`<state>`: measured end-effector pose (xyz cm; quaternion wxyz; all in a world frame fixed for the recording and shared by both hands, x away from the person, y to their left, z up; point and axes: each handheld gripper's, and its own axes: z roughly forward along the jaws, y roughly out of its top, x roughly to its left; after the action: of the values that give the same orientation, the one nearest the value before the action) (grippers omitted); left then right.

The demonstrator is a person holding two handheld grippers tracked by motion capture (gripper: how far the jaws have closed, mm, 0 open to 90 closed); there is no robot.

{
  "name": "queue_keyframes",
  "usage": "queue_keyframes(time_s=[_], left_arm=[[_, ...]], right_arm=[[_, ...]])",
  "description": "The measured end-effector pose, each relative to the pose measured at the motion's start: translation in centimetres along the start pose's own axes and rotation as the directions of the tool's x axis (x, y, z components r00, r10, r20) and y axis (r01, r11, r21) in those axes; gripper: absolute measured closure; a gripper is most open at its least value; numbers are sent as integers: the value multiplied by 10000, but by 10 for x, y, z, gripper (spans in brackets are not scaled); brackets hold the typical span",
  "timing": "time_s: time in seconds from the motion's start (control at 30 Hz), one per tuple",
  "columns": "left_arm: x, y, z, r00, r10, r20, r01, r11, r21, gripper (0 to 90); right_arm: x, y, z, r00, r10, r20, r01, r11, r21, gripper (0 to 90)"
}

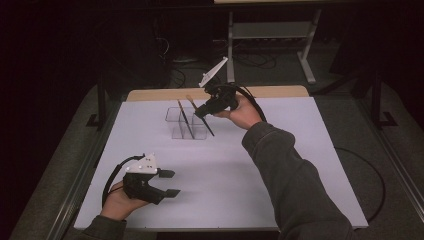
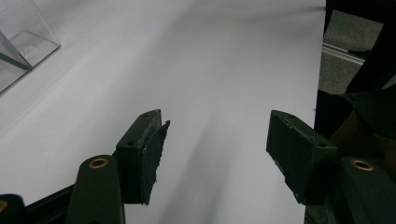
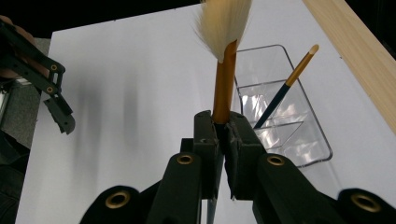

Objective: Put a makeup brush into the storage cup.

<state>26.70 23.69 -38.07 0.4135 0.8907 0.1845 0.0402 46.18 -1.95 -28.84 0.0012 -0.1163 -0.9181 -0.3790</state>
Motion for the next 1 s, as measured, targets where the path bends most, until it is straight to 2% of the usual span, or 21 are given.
queue_keyframes(time_s=[0.37,0.57,0.8,1.0], left_arm=[[2,-2,0,10000,-52,27,52,10000,37,354],[0,-2,0,9998,-181,81,182,9998,-102,352],[1,-2,0,9998,-151,121,151,9999,-70,353],[1,-2,-1,9999,-136,40,136,9998,-109,352]], right_arm=[[-8,10,4,10000,1,99,-1,10000,21,833],[-12,14,6,9999,84,128,-85,10000,41,832],[-14,21,9,9999,35,127,-34,10000,-93,832],[-16,24,12,9999,60,114,-60,10000,-4,832]])
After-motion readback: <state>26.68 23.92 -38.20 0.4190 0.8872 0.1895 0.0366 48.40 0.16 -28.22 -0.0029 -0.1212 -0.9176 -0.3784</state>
